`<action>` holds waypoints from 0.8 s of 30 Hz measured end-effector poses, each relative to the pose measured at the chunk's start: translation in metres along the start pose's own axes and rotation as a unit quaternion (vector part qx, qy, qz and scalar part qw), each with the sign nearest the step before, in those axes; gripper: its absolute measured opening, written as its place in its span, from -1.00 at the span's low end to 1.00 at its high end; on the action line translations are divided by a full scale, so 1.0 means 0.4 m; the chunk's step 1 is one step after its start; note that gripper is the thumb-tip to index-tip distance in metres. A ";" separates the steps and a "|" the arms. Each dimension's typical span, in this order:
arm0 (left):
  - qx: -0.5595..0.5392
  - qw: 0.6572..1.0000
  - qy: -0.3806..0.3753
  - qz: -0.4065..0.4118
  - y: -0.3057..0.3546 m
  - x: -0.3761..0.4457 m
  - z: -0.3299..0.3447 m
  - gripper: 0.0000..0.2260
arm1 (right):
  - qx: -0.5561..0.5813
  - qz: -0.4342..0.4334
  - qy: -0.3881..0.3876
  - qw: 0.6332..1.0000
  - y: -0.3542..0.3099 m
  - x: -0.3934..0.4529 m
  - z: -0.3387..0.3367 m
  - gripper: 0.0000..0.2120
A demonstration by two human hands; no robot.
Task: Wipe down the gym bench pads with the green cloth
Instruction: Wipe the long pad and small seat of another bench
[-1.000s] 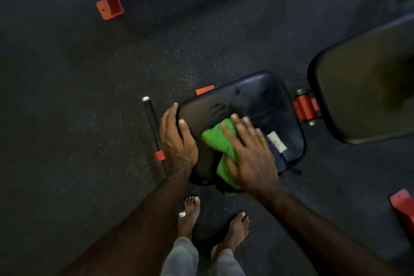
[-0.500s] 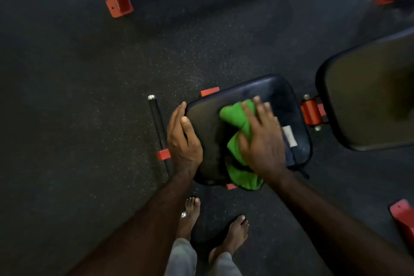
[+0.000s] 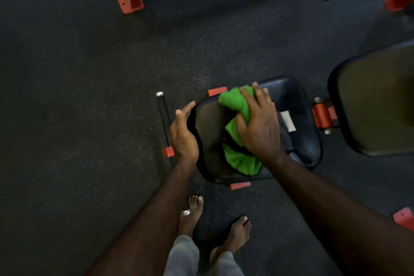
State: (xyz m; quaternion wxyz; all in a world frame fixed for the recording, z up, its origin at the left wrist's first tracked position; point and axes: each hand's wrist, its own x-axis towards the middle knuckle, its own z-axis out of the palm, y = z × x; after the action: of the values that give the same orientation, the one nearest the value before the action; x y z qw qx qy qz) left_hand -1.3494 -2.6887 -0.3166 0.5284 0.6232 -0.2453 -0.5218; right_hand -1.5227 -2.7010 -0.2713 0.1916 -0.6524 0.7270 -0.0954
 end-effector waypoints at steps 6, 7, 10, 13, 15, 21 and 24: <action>-0.125 0.984 -0.010 -0.127 0.023 -0.002 -0.005 -0.48 | -0.010 -0.060 -0.028 0.998 -0.148 -0.016 0.066 -0.35; -0.129 0.984 -0.015 -0.126 0.028 0.001 -0.007 -0.49 | -0.021 -0.124 -0.062 0.990 -0.132 -0.057 0.062 -0.32; -0.081 0.990 -0.029 -0.115 0.040 0.009 -0.016 -0.52 | -0.064 -0.243 -0.140 0.958 -0.040 -0.142 0.028 -0.25; -0.066 0.993 -0.039 -0.089 0.032 -0.001 -0.014 -0.55 | -0.053 -0.152 -0.075 0.984 -0.005 -0.119 0.020 -0.27; -0.065 0.995 -0.036 -0.068 0.023 -0.002 -0.010 -0.55 | -0.026 -0.032 -0.023 0.999 -0.068 -0.085 0.047 -0.32; -0.143 0.975 -0.069 -0.155 0.030 -0.013 -0.035 -0.52 | -0.063 -0.169 -0.084 0.980 -0.173 -0.111 0.107 -0.33; -0.091 0.980 -0.088 -0.157 0.053 -0.004 -0.067 -0.51 | -0.109 -0.284 -0.125 0.944 -0.073 -0.154 0.068 -0.32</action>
State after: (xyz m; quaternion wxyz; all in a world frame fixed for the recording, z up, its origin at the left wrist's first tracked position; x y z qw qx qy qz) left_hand -1.3203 -2.6836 -0.2992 0.4707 0.5552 -0.1416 -0.6709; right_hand -1.4805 -2.6411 -0.2752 0.1737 -0.8557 0.4872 0.0164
